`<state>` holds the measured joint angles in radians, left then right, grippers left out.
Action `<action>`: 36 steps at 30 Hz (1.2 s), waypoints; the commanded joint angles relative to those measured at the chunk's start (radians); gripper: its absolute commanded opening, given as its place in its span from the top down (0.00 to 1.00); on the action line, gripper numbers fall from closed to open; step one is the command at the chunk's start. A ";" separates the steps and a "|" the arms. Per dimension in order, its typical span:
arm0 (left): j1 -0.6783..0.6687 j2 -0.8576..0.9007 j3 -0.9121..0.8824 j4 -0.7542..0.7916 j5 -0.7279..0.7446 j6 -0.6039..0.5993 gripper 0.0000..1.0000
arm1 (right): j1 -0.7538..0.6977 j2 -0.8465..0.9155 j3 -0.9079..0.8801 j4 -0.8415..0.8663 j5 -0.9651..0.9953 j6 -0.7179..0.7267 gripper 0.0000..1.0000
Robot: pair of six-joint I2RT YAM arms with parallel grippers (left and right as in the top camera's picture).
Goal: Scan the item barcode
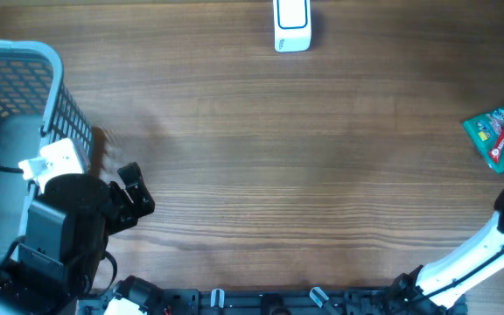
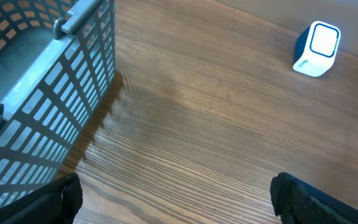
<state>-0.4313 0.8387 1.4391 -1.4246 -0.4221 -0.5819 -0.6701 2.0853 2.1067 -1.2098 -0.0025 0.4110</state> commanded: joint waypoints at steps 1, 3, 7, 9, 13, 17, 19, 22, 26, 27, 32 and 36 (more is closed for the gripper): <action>-0.003 -0.002 0.001 0.002 -0.010 -0.006 0.00 | 0.077 -0.168 0.033 -0.029 -0.224 -0.055 0.00; -0.003 -0.002 0.001 0.002 -0.010 -0.006 0.00 | 0.148 -0.257 0.033 -0.041 -0.224 -0.077 0.00; -0.003 -0.002 0.001 0.002 -0.010 -0.006 0.00 | 0.304 -0.468 0.033 -0.042 -0.224 -0.079 0.00; -0.003 -0.002 0.001 0.002 -0.010 -0.006 0.00 | 0.359 -0.560 0.032 -0.053 -0.224 -0.067 0.00; -0.003 -0.002 0.001 0.002 -0.010 -0.006 0.00 | 0.426 -0.727 0.032 -0.067 -0.224 -0.067 0.00; -0.003 -0.002 0.001 0.002 -0.010 -0.006 0.00 | 0.426 -0.840 0.032 -0.068 -0.224 -0.068 0.00; -0.003 -0.002 0.001 0.002 -0.010 -0.006 0.00 | 0.426 -0.873 0.032 -0.075 -0.224 -0.068 0.00; -0.003 -0.002 0.001 0.002 -0.010 -0.006 0.00 | 0.426 -0.911 0.032 -0.134 -0.231 -0.068 0.00; -0.003 -0.002 0.001 0.002 -0.010 -0.006 0.00 | 0.427 -0.923 0.031 -0.232 -0.210 -0.069 0.00; -0.003 -0.002 0.001 0.002 -0.010 -0.006 0.00 | 0.430 -0.929 0.026 -0.243 -0.193 -0.069 0.00; -0.003 -0.002 0.001 0.002 -0.010 -0.006 0.00 | 0.494 -1.048 -0.118 -0.130 -0.104 -0.068 0.00; -0.003 -0.002 0.001 0.002 -0.010 -0.006 0.00 | 0.500 -1.255 -0.399 0.100 -0.099 -0.069 0.00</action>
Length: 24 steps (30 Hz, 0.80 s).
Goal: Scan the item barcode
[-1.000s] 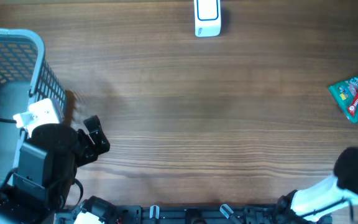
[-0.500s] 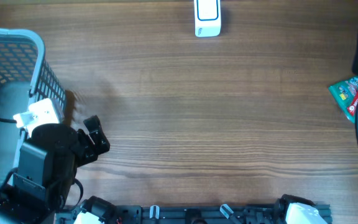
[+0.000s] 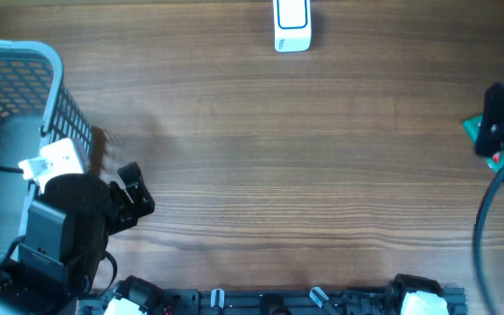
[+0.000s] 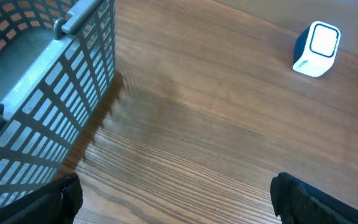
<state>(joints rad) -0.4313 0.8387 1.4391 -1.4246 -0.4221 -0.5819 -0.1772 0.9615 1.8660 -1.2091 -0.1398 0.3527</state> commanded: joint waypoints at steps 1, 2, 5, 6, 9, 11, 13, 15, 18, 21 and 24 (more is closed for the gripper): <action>-0.003 -0.002 0.001 0.002 -0.010 -0.006 0.00 | 0.007 -0.187 -0.237 0.161 0.040 -0.011 0.01; -0.003 -0.002 0.001 0.002 -0.010 -0.006 0.00 | 0.007 -0.269 -0.354 0.254 0.043 -0.010 0.00; -0.003 -0.002 0.001 0.002 -0.010 -0.006 0.00 | 0.007 -0.436 -0.586 0.443 0.043 -0.010 0.00; -0.003 -0.002 0.001 0.002 -0.010 -0.006 0.00 | 0.007 -0.486 -0.654 0.500 0.048 -0.011 0.00; -0.003 -0.002 0.001 0.002 -0.010 -0.006 0.00 | 0.007 -0.647 -0.877 0.680 0.092 -0.008 0.00; -0.003 -0.002 0.001 0.002 -0.010 -0.006 0.00 | 0.007 -0.719 -0.995 0.791 0.101 -0.009 0.00; -0.003 -0.002 0.001 0.002 -0.010 -0.006 0.00 | 0.010 -0.795 -1.143 0.938 0.119 -0.008 0.00; -0.003 -0.002 0.001 0.002 -0.010 -0.006 0.00 | 0.010 -0.859 -1.283 1.062 0.132 -0.008 0.00; -0.003 -0.002 0.001 0.002 -0.010 -0.006 0.00 | 0.010 -0.924 -1.463 1.218 0.144 0.083 0.00; -0.003 -0.002 0.001 0.002 -0.010 -0.006 0.00 | 0.019 -0.959 -1.594 1.312 0.205 0.204 0.00; -0.003 -0.002 0.001 0.002 -0.010 -0.006 0.00 | 0.024 -0.958 -1.699 1.367 0.230 0.230 0.00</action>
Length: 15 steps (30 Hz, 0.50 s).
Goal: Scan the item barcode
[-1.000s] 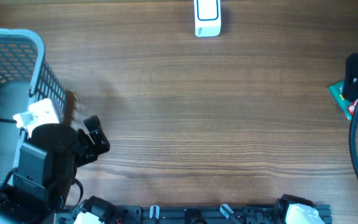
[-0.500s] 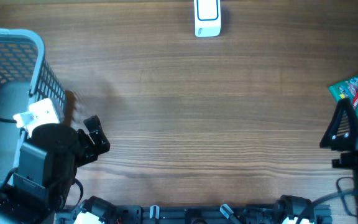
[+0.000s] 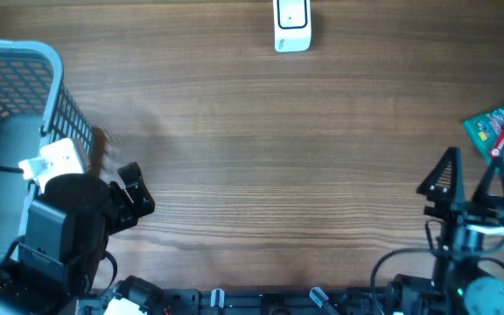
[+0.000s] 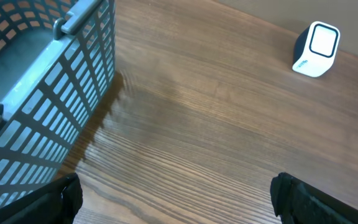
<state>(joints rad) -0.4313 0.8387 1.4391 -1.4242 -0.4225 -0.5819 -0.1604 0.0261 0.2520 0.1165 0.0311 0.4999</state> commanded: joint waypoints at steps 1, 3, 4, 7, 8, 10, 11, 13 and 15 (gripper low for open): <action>-0.003 -0.002 0.001 0.002 -0.009 -0.006 0.00 | 0.007 -0.023 -0.120 0.061 0.060 0.082 0.00; -0.003 -0.002 0.001 0.002 -0.009 -0.006 0.00 | 0.007 -0.023 -0.190 0.093 0.059 0.082 0.00; -0.003 -0.002 0.001 0.002 -0.009 -0.006 0.00 | 0.007 -0.023 -0.213 0.107 0.059 0.082 0.00; -0.003 -0.002 0.001 0.002 -0.009 -0.006 0.00 | 0.007 -0.023 -0.247 0.099 0.053 0.069 0.00; -0.003 -0.002 0.001 0.002 -0.009 -0.006 0.00 | 0.007 -0.023 -0.247 0.087 0.046 0.051 0.00; -0.003 -0.002 0.001 0.002 -0.009 -0.006 0.00 | 0.009 -0.023 -0.247 0.025 0.040 0.011 0.00; -0.003 -0.002 0.001 0.002 -0.009 -0.006 0.00 | 0.014 -0.023 -0.247 -0.028 0.040 -0.014 0.00; -0.003 -0.002 0.001 0.002 -0.009 -0.006 0.00 | 0.031 -0.023 -0.248 -0.109 -0.015 -0.178 0.00; -0.003 -0.002 0.001 0.002 -0.009 -0.006 0.00 | 0.047 -0.024 -0.248 -0.115 -0.090 -0.345 0.00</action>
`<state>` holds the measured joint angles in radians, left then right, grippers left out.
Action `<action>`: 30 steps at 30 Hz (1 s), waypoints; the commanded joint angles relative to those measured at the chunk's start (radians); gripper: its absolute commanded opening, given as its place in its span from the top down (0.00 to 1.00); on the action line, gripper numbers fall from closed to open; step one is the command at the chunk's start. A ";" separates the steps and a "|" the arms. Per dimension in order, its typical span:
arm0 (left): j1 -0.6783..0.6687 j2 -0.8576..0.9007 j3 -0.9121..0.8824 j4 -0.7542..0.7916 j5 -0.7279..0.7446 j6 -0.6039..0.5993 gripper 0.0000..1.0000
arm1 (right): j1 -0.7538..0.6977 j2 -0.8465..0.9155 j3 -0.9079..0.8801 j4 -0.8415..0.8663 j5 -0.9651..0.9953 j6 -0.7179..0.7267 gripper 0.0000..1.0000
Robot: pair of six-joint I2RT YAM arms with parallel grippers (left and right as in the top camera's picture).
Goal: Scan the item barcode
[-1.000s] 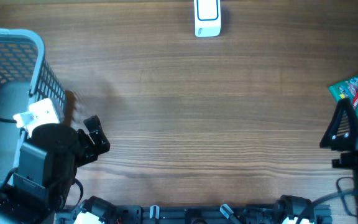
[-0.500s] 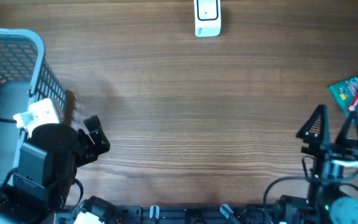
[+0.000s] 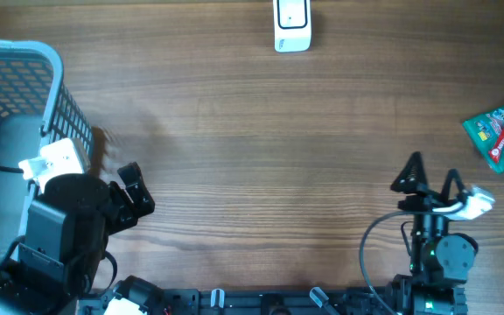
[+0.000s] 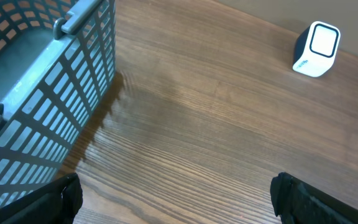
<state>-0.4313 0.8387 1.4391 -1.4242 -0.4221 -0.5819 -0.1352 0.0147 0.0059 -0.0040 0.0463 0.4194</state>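
The item, a green snack packet [image 3: 500,131], lies flat at the table's right edge. The white and blue barcode scanner [image 3: 291,24] stands at the far middle; it also shows in the left wrist view as the scanner [image 4: 316,48]. My right gripper [image 3: 430,178] is open and holds nothing, its fingers pointing away from the front edge, down and left of the packet. My left gripper [image 3: 138,194] rests at the lower left beside the basket, open wide over bare wood, with dark fingertips [image 4: 61,198] at the frame's lower corners.
A grey-blue mesh basket [image 3: 55,96] fills the left edge, and its wall [image 4: 73,93] is close to my left gripper. Wood table [image 3: 261,157] spreads between basket, scanner and packet. Cables and the arm bases line the front edge.
My right gripper has moved left, farther from the packet, and stays open. The packet, the scanner and my left arm have not moved.
At first only a link of my right arm showed at the lower right corner. Then its dark gripper hung over the packet at the right edge. Then it stood open below the packet, and now farther left. The packet has lain in the same place throughout.
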 commanded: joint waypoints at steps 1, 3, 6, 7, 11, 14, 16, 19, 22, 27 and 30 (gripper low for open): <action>-0.003 -0.002 0.001 0.002 -0.010 -0.006 0.00 | 0.026 -0.012 -0.002 0.006 -0.111 -0.279 0.00; -0.003 -0.002 0.001 0.002 -0.010 -0.006 0.00 | 0.030 -0.012 -0.002 0.006 -0.111 -0.278 0.00; -0.003 -0.002 0.001 0.002 -0.010 -0.006 0.00 | 0.031 -0.012 -0.002 0.006 -0.107 -0.279 0.00; -0.003 -0.002 0.001 0.002 -0.010 -0.006 0.00 | 0.030 -0.011 -0.001 0.006 -0.107 -0.280 0.00; -0.003 -0.002 0.001 0.002 -0.010 -0.006 0.00 | 0.030 -0.007 -0.001 0.006 -0.107 -0.279 0.00; -0.003 -0.002 0.001 0.002 -0.010 -0.006 0.00 | 0.030 -0.007 -0.001 0.006 -0.107 -0.279 0.00; -0.003 -0.002 0.001 0.002 -0.010 -0.006 0.00 | 0.029 -0.007 -0.001 0.006 -0.107 -0.279 0.00; -0.003 -0.002 0.001 0.001 -0.010 -0.006 0.00 | 0.029 -0.007 -0.001 0.006 -0.107 -0.279 0.00; -0.003 -0.002 0.001 0.002 -0.010 -0.006 0.00 | 0.029 -0.007 -0.001 0.006 -0.107 -0.279 0.00; -0.010 -0.008 0.001 -0.006 0.006 -0.007 0.00 | 0.029 -0.007 -0.001 0.006 -0.107 -0.279 0.00; -0.008 -0.013 -0.014 0.082 -0.021 -0.005 0.00 | 0.029 -0.007 -0.001 0.006 -0.107 -0.279 0.00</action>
<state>-0.4397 0.8371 1.4387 -1.4094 -0.4217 -0.5823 -0.1108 0.0135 0.0059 -0.0006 -0.0448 0.1547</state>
